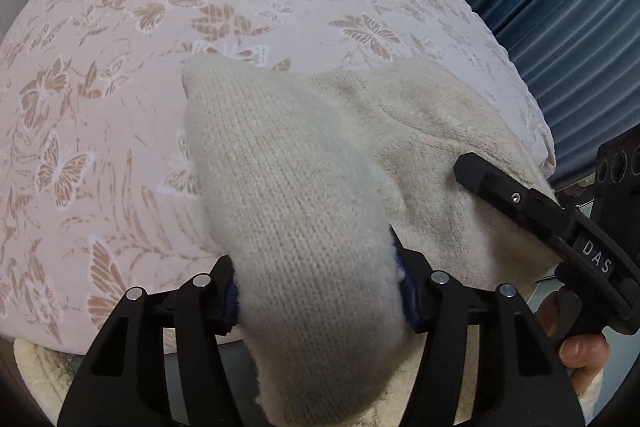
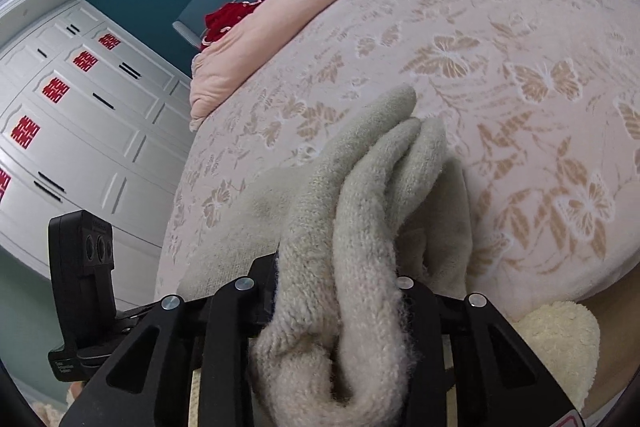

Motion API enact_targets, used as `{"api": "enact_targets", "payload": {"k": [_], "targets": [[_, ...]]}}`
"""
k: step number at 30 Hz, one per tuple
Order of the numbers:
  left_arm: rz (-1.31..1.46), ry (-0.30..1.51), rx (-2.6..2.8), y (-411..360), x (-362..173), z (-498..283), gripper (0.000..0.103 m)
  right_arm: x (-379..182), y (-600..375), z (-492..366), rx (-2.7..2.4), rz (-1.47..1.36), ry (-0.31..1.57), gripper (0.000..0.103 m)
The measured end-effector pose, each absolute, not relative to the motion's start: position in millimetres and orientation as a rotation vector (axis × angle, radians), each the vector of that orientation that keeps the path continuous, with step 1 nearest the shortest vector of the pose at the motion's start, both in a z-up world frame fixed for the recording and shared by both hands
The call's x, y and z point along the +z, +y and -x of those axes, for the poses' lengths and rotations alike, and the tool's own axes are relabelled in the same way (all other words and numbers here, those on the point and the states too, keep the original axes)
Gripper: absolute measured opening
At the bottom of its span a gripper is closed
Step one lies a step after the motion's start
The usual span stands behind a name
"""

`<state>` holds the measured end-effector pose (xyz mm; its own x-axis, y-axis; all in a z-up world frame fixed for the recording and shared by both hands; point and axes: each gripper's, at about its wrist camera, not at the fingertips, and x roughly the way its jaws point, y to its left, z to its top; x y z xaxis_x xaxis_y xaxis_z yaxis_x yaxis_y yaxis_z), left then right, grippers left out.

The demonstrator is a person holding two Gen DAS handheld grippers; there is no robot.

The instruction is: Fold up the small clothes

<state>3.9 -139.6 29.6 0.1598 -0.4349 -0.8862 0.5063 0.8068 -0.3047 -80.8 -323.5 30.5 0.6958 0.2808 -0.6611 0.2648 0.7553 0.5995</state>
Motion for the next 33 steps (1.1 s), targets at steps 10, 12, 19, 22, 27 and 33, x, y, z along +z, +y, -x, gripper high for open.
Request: {"api": "enact_targets", "payload": {"k": [10, 12, 19, 22, 27, 33], "targets": [[0.027, 1.039, -0.745, -114, 118, 10, 0.057, 117, -308, 104, 0.061, -0.664, 0.622, 0.03], [0.039, 0.983, -0.758, -108, 138, 11, 0.057, 136, -303, 105, 0.081, -0.645, 0.581, 0.03], [0.055, 0.789, -0.784, -85, 206, 6, 0.057, 202, -280, 97, 0.147, -0.537, 0.45, 0.03], [0.067, 0.695, -0.79, -70, 235, 2, 0.057, 230, -270, 89, 0.181, -0.497, 0.39, 0.03], [0.092, 0.546, -0.773, -33, 278, -5, 0.057, 270, -244, 72, 0.259, -0.428, 0.293, 0.03], [0.076, 0.404, -0.714, 16, 295, -19, 0.058, 276, -210, 45, 0.352, -0.415, 0.249, 0.03]]}}
